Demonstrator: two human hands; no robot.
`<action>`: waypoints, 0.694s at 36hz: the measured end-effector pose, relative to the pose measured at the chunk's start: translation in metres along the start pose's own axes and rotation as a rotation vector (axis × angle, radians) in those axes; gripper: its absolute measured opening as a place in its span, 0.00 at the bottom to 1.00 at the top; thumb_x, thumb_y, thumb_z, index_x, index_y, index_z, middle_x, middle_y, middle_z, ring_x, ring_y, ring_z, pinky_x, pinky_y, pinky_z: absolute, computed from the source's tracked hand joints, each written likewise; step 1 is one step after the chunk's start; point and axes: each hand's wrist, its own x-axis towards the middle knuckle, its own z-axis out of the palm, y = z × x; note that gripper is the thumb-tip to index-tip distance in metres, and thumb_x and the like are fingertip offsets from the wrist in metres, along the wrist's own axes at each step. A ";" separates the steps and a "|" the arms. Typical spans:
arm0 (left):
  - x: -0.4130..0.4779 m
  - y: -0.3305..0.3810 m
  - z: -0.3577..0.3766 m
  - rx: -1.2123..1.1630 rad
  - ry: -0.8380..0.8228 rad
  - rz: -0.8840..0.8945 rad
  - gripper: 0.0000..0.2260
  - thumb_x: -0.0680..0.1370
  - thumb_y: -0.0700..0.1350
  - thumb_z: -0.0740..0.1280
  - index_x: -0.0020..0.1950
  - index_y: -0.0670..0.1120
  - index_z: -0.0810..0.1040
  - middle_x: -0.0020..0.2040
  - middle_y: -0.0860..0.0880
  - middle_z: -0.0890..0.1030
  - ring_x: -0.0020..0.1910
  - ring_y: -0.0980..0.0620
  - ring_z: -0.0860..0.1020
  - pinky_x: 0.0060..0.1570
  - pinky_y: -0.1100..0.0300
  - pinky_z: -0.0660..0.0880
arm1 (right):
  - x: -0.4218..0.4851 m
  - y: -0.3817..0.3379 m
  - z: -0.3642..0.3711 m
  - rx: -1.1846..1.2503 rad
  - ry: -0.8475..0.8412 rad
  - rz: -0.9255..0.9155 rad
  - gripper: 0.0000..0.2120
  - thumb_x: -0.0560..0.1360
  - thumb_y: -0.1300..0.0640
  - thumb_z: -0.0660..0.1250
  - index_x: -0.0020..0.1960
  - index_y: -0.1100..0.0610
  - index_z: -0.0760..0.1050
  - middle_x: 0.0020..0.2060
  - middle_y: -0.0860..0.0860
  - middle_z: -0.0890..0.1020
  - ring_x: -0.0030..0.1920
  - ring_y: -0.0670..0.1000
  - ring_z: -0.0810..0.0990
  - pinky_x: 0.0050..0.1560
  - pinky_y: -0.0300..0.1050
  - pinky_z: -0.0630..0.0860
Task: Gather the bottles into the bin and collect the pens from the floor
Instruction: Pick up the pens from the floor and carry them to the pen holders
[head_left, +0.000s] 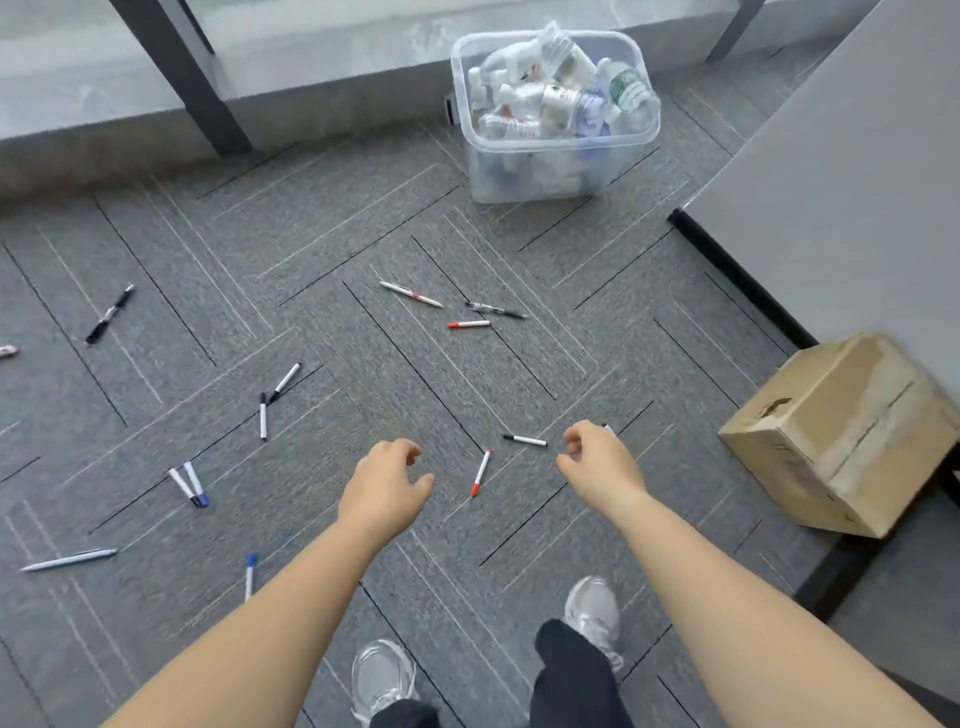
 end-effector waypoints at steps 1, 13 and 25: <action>0.010 -0.002 0.013 0.000 0.002 -0.011 0.18 0.76 0.52 0.66 0.64 0.49 0.72 0.60 0.49 0.75 0.59 0.48 0.74 0.58 0.52 0.73 | 0.012 0.005 0.011 -0.026 -0.002 -0.010 0.13 0.76 0.54 0.64 0.60 0.53 0.73 0.56 0.50 0.78 0.56 0.52 0.77 0.55 0.47 0.75; 0.149 -0.020 0.181 0.012 0.006 -0.106 0.14 0.75 0.55 0.67 0.57 0.50 0.73 0.56 0.49 0.75 0.55 0.47 0.75 0.53 0.51 0.76 | 0.167 0.080 0.128 -0.213 0.059 -0.089 0.08 0.78 0.56 0.63 0.56 0.53 0.74 0.51 0.49 0.77 0.47 0.49 0.74 0.40 0.43 0.69; 0.205 -0.032 0.263 0.174 0.041 -0.111 0.17 0.74 0.58 0.67 0.55 0.47 0.73 0.53 0.48 0.76 0.51 0.47 0.76 0.47 0.50 0.77 | 0.236 0.109 0.194 -0.392 0.119 -0.304 0.10 0.77 0.50 0.64 0.56 0.52 0.73 0.55 0.50 0.75 0.55 0.52 0.72 0.57 0.48 0.72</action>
